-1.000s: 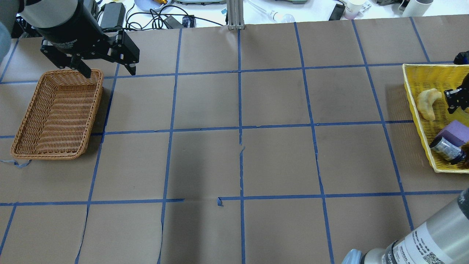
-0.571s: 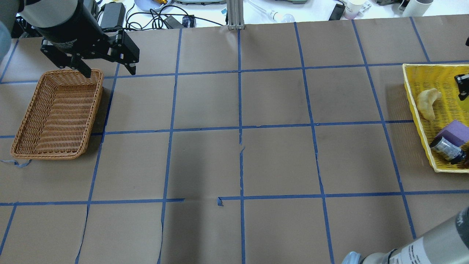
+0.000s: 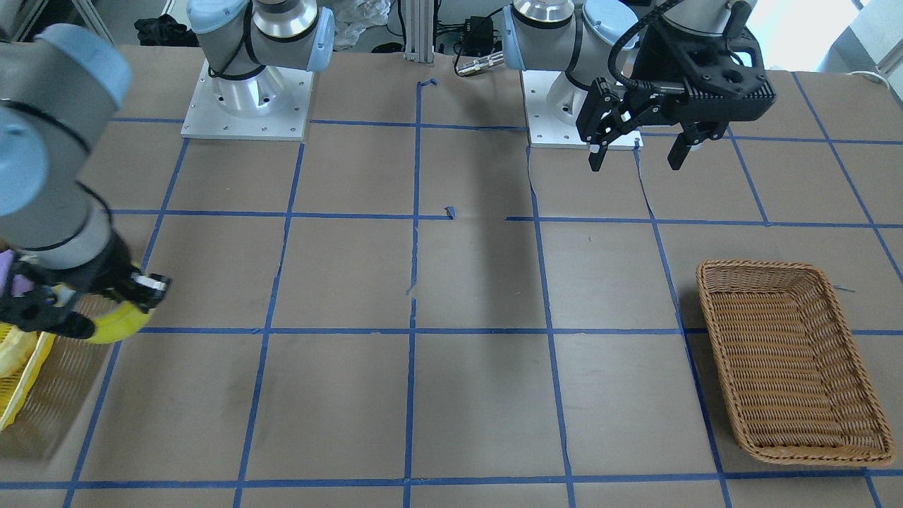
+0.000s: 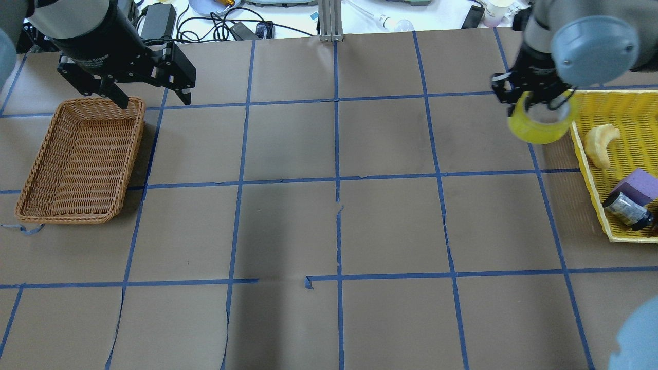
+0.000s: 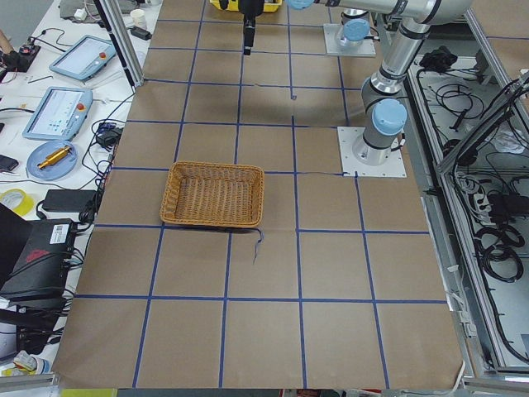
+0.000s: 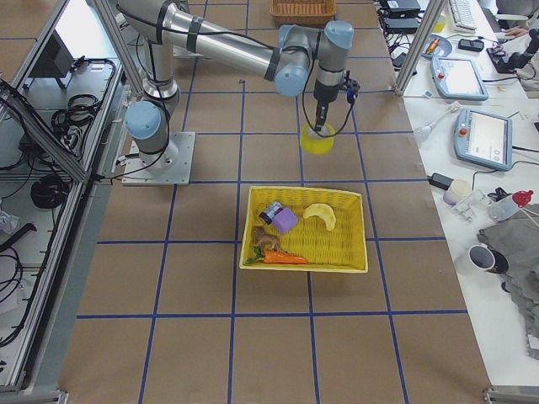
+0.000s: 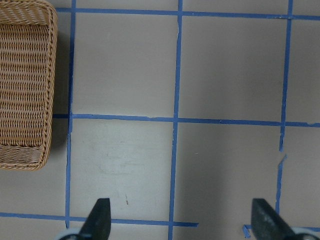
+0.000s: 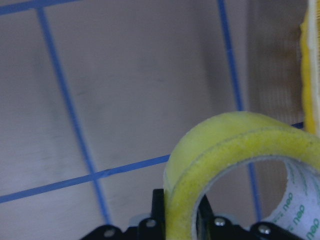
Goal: Transfer tape with both arms
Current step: 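Carry the tape roll to the table center and release it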
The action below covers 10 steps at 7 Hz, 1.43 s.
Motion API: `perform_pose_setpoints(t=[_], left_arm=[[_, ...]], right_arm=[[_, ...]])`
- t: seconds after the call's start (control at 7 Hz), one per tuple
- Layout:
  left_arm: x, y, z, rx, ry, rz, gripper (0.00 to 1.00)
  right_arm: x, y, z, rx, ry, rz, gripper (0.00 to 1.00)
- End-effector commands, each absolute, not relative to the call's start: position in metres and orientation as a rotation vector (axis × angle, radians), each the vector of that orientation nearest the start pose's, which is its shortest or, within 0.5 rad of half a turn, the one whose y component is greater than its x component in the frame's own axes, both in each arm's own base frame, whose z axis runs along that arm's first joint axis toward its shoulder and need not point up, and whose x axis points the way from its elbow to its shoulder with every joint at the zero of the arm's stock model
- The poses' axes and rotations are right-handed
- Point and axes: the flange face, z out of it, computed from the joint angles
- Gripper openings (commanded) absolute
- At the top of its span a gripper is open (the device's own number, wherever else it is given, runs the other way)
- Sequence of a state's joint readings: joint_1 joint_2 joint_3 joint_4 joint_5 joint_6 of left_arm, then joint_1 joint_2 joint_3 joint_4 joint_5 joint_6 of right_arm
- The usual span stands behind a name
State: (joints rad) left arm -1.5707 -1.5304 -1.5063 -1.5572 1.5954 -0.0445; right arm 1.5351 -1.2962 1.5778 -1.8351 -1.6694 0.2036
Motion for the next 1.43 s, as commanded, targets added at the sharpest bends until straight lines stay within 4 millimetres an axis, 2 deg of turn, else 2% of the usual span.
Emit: perform_pose_setpoints(t=[0.0,0.14,0.43,0.57,0.71,0.86,1.0,1.14,1.29], left_arm=[[-0.131,-0.484,0.541,-0.072,3.113,-0.185,1.00],[-0.130,-0.484,0.541,-0.074,3.113,-0.187,1.00],[-0.131,-0.484,0.541,-0.072,3.113,-0.185,1.00],[-0.132,-0.483,0.542,-0.069,3.113,-0.187,1.00],[-0.130,-0.482,0.543,-0.072,3.109,-0.190,1.00],[-0.130,-0.483,0.542,-0.070,3.107,-0.187,1.00],[-0.132,-0.486,0.539,-0.064,3.114,-0.185,1.00],[-0.130,-0.491,0.533,-0.074,3.110,-0.159,1.00],[-0.124,-0.501,0.535,-0.091,3.104,-0.170,1.00]], right_arm=[[0.270,-0.584,0.316,0.603,2.993,-0.065,0.00],[0.297,-0.595,0.282,0.582,2.977,-0.095,0.00],[0.347,-0.643,0.265,0.640,2.918,-0.126,0.00],[0.362,-0.661,0.237,0.691,2.905,-0.107,0.00],[0.378,-0.667,0.229,0.682,2.898,-0.103,0.00],[0.386,-0.663,0.225,0.684,2.879,-0.070,0.05],[0.396,-0.656,0.228,0.687,2.872,-0.049,0.49],[0.397,-0.653,0.229,0.637,2.884,-0.053,0.99],[0.393,-0.652,0.246,0.540,2.909,-0.101,1.00]])
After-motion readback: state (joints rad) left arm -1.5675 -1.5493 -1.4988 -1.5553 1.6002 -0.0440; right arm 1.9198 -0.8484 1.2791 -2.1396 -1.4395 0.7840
